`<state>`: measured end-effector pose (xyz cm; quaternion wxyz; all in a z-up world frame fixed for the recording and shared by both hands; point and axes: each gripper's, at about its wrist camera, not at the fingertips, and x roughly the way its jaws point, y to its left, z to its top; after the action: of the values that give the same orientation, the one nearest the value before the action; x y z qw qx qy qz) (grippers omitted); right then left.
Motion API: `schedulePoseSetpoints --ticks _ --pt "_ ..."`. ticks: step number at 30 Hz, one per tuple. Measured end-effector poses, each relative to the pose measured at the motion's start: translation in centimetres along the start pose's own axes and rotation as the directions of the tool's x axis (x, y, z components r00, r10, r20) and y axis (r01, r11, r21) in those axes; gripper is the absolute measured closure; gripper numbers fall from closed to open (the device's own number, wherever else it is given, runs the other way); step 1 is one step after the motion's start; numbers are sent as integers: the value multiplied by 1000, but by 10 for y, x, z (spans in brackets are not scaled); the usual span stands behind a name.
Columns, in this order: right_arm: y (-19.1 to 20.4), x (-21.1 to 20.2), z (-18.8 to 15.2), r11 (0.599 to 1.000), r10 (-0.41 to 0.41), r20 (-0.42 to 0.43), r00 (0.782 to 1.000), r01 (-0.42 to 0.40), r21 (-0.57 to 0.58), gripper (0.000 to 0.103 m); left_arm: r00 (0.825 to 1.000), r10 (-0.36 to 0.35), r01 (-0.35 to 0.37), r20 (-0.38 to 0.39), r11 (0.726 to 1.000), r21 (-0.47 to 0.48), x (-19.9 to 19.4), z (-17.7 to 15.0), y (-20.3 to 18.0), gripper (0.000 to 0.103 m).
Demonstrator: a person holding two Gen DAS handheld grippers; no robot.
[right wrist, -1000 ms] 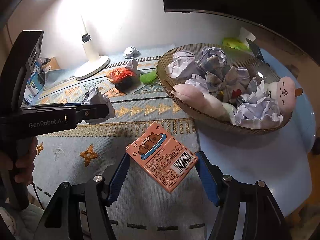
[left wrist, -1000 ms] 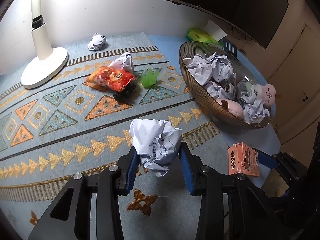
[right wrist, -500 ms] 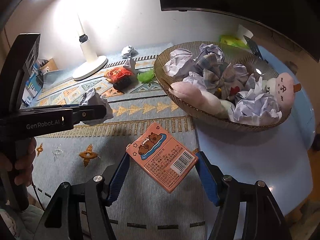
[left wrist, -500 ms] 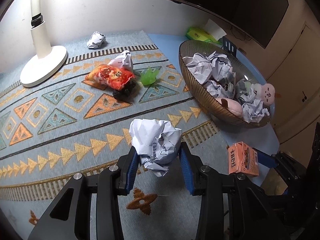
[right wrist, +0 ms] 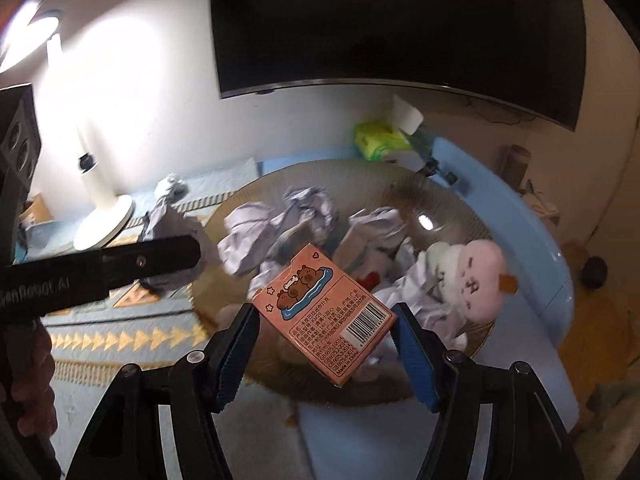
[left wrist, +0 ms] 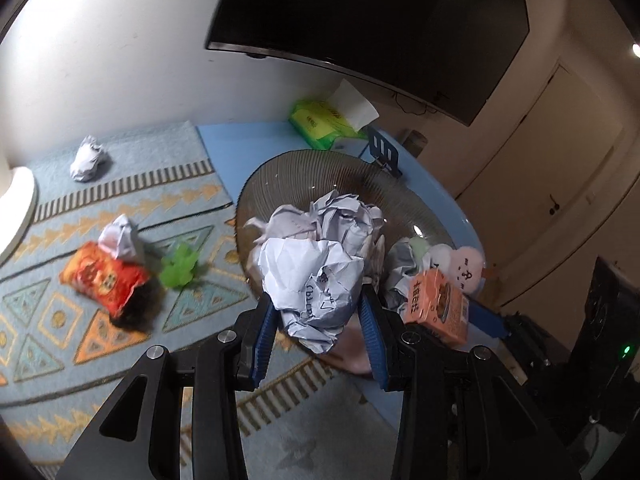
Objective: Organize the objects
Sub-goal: 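Carry the paper ball and juice box over the brown bowl and release both, then grasp the orange snack bag with the left tool while the right tool reaches toward it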
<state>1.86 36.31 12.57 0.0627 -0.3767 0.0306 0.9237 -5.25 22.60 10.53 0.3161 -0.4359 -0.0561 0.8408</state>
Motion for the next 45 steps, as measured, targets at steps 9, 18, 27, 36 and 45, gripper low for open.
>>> schedulePoseSetpoints --ticks 9,18,27,36,45 --pt "-8 14 33 991 -113 72 991 117 -66 16 1000 -5 4 10 996 90 15 15 -15 30" --pt "24 -23 11 989 -42 139 989 61 -134 9 982 130 -141 139 987 78 -56 -7 18 1" --pt "96 -25 -21 965 169 22 985 -161 -205 4 944 329 -313 8 905 -288 -103 -84 95 1" --pt "135 -4 -43 952 259 -92 962 -270 -143 4 932 360 -350 -29 881 -319 -113 -98 132 1" --pt "178 51 -29 972 199 -107 974 -210 -108 4 966 250 -231 65 948 -216 -60 -16 150 7"
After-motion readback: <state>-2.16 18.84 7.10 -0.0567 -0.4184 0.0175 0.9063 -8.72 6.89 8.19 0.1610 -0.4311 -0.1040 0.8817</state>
